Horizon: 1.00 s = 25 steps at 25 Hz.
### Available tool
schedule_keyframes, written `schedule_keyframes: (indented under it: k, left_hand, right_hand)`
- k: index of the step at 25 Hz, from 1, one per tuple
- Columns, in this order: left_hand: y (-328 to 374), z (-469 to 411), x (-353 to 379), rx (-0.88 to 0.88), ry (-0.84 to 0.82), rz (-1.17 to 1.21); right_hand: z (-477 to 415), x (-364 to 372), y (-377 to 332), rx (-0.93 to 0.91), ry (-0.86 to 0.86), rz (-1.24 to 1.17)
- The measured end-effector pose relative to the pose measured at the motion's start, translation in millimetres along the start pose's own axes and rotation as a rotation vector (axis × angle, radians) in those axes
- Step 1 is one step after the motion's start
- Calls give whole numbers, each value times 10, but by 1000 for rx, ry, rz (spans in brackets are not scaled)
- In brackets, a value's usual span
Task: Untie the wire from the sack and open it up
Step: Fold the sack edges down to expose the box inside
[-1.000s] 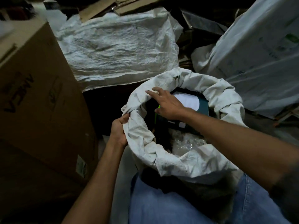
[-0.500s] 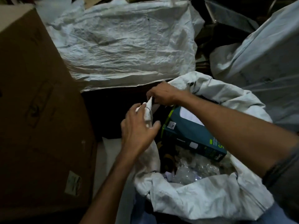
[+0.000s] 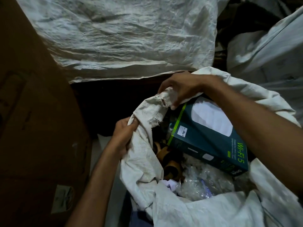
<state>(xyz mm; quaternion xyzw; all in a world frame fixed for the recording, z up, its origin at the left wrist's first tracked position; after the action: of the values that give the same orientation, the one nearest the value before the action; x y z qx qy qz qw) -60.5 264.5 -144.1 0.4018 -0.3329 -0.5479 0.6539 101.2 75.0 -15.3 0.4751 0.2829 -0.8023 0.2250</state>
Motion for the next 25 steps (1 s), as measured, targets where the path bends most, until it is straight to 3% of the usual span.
schedule_keyframes:
  k: [4, 6, 9, 11, 14, 18, 21, 23, 25]
  left_hand:
    - [-18, 0, 21, -152, -119, 19]
    - [153, -28, 16, -49, -13, -101]
    - [623, 48, 97, 366, 177, -466]
    - [800, 149, 285, 515, 191, -551]
    - [1007, 129, 594, 499, 138, -565]
    - [1024, -121, 817, 461, 214, -1039]
    - [785, -252, 903, 383, 234, -1309]
    - [731, -358, 950, 376, 252, -1335]
    - [769, -407, 1026, 415, 249, -1308]
  right_hand:
    - [-161, 36, 229, 57, 193, -242]
    - [-319, 4, 254, 87, 229, -329]
    - [-479, 4, 259, 134, 263, -370]
    - [-544, 35, 295, 163, 290, -393]
    - [-577, 51, 372, 174, 318, -459]
    - [-500, -47, 423, 178, 387, -535]
    - [-87, -38, 635, 185, 432, -377]
    - [228, 73, 844, 275, 388, -70]
    - [307, 156, 1045, 342, 421, 72]
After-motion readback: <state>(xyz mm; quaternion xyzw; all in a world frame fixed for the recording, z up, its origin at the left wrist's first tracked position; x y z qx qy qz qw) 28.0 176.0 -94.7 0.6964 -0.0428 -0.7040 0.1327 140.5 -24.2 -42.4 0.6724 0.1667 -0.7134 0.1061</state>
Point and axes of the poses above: each hand's wrist, its own z-axis away from the middle knuckle, its own x-axis out of the palm, y = z × x, the point moved 4 cm from there along -z, towards the middle knuckle, and after that the axes turned 5 degrees about -z, right-handed, at the moved point
